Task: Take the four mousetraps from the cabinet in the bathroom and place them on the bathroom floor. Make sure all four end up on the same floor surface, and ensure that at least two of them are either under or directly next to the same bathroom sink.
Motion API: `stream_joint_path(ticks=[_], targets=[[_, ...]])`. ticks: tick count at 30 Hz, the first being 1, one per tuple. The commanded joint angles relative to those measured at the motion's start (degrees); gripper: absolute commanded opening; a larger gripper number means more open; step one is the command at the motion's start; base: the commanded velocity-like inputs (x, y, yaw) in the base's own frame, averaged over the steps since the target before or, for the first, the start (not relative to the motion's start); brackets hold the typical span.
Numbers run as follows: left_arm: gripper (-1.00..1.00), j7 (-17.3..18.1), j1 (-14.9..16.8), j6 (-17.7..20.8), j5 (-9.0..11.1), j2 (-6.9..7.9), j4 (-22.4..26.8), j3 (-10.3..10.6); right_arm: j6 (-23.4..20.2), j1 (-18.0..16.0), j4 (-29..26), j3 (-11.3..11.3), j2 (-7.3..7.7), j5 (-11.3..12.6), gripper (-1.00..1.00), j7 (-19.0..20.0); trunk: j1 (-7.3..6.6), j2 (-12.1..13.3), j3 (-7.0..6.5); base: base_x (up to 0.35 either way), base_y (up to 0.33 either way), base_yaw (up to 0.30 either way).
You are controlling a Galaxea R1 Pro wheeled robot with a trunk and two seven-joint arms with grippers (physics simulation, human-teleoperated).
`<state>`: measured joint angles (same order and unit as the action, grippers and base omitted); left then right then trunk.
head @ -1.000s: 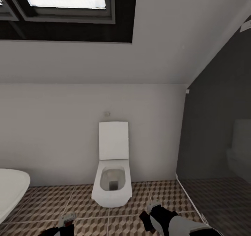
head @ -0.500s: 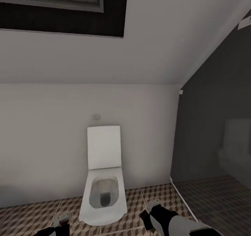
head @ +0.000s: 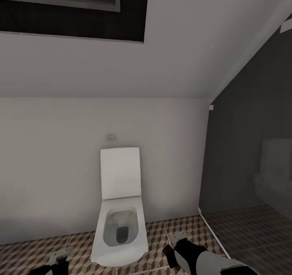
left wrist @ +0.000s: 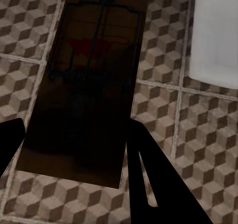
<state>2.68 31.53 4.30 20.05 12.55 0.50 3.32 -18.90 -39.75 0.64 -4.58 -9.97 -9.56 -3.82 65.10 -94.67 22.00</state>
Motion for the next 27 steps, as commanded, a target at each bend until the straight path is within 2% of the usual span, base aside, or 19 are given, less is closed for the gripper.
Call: stream_joint_path(ticks=[1,8,27], targets=[[-1.00,0.20,0.03,0.27,0.37,0.22,0.05,0.36,-0.20,-0.07,0.06,-0.43,-0.03,-0.20,-1.00,-0.03,0.00,-0.04,0.07,0.002,0.001,0.000],[-1.00,0.22,0.02,0.25,0.35,1.21,0.03,0.37,-0.17,-0.07,0.06,-0.43,-0.03,-0.20,-1.00,0.03,0.00,-0.04,0.07,0.000,0.000,0.000],[-1.00,0.31,0.02,-2.07,0.42,1.33,-0.09,0.53,-0.17,-0.07,0.06,-0.35,-0.03,-0.20,-1.00,0.04,0.00,-0.04,0.07,0.000,0.000,0.000]])
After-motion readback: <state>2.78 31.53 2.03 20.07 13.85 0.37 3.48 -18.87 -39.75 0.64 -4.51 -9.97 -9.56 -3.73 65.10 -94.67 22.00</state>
